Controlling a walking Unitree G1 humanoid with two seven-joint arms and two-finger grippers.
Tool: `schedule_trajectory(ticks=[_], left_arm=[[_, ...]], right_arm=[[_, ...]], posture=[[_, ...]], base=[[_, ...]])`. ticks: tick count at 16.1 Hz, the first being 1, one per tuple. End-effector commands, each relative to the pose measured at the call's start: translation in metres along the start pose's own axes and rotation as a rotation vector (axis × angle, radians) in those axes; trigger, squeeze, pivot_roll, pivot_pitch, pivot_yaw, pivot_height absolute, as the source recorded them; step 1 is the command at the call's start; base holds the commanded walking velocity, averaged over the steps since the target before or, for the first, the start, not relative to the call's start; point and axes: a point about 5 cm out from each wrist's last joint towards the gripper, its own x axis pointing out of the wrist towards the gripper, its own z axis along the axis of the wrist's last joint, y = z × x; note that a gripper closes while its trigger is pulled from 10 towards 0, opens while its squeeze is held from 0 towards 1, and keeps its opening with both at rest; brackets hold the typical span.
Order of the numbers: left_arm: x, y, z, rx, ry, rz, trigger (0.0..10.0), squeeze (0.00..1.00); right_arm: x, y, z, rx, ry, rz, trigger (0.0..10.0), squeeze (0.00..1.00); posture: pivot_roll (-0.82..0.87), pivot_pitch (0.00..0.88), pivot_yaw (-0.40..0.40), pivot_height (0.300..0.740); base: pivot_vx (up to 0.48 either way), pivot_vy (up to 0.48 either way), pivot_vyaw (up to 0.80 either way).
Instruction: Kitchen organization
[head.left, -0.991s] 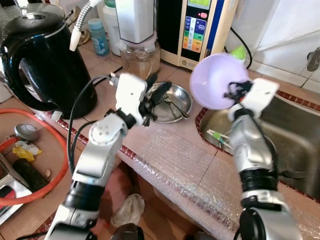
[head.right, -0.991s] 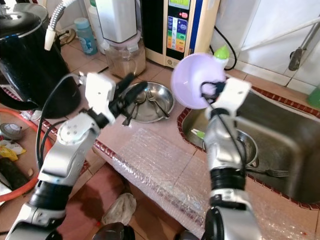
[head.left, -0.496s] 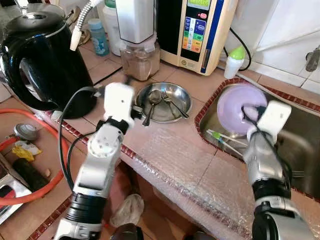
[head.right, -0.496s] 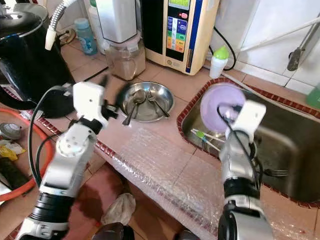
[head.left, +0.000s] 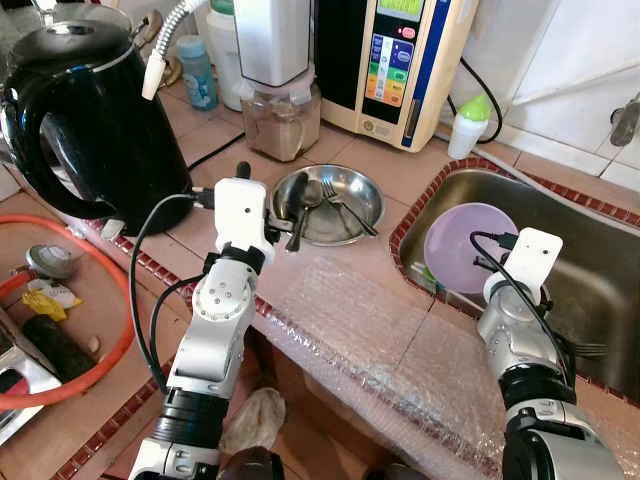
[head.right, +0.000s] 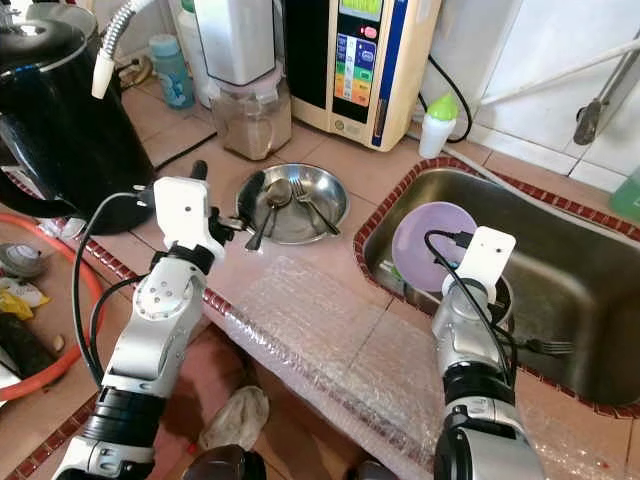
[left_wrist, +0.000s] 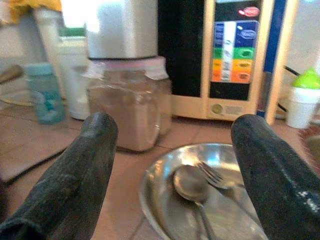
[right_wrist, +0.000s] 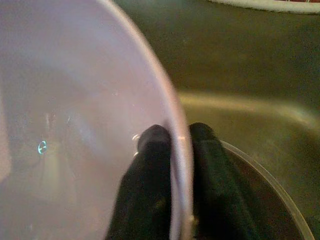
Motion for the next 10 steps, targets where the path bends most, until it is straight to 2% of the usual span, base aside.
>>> schedule_trajectory(ticks=[1,10], left_arm=[[-0.001,-0.003,-0.004,-0.009,0.024,-0.037,10.0,1.00],[-0.002,-0.017,-0.003,-0.003,0.016,-0.164,10.0,1.00]], right_arm=[[0.001,-0.003,-0.003,-0.006,0.020,-0.020,10.0,1.00],[0.002,-0.005,0.004,-0.047,-0.009,-0.043,10.0,1.00]], posture=[[0.02,0.027,-0.016,0.740],[0.02,0.024,-0.012,0.740]], base=[[0.000,0.000,0.00],[0.000,0.000,0.00]])
